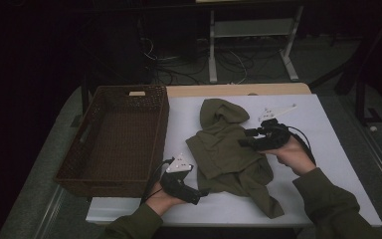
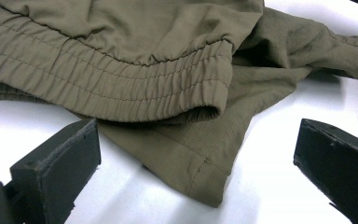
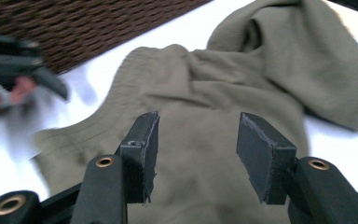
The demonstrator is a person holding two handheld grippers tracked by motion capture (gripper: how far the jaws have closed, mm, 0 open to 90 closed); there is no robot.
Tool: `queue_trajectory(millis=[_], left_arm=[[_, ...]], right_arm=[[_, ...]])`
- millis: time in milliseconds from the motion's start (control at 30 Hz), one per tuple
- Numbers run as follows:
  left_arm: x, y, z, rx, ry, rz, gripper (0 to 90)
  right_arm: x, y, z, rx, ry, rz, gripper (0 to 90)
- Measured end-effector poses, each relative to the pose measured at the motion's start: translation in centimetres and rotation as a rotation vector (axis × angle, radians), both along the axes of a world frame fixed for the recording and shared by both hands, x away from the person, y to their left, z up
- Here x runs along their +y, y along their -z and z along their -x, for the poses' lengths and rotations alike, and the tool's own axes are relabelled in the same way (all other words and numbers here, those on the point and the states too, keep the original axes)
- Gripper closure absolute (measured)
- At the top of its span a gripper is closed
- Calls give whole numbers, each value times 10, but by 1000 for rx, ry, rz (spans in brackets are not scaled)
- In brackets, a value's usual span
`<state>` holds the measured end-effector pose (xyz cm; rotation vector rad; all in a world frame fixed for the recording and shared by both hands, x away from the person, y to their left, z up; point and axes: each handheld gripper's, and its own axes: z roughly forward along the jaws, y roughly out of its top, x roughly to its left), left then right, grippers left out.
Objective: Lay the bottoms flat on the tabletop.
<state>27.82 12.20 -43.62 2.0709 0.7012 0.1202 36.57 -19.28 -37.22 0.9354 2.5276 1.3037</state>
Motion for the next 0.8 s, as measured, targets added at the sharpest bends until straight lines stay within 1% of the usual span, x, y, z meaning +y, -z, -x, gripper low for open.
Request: queue_trajectory(millis=[67,300,400,533,567,600,667,700,800], left_arm=[[0,0,0,0,3,-3,0],[-1,0,0,-1,6,-6,0],[-1,0,0,-1,6,-7,0],[-2,1,0,-1,11,-11,0],[-2,1,1,-2,11,-10,0],[-2,0,1,-2,11,-9,0],[-1,0,1,-1,12,-8,0],[-1,0,1,-1,11,-7,0],[-2,0,1,-1,13,-8,0]], right_arm=[[1,0,8,5,-16,-5,479],[10,7,34,10,-84,13,481],[18,13,43,14,-115,34,481],[29,22,50,25,-154,73,482],[32,23,51,33,-160,77,482],[34,26,51,35,-172,81,482],[39,29,53,43,-182,99,479],[42,32,54,42,-196,112,469],[46,38,54,47,-202,132,449]])
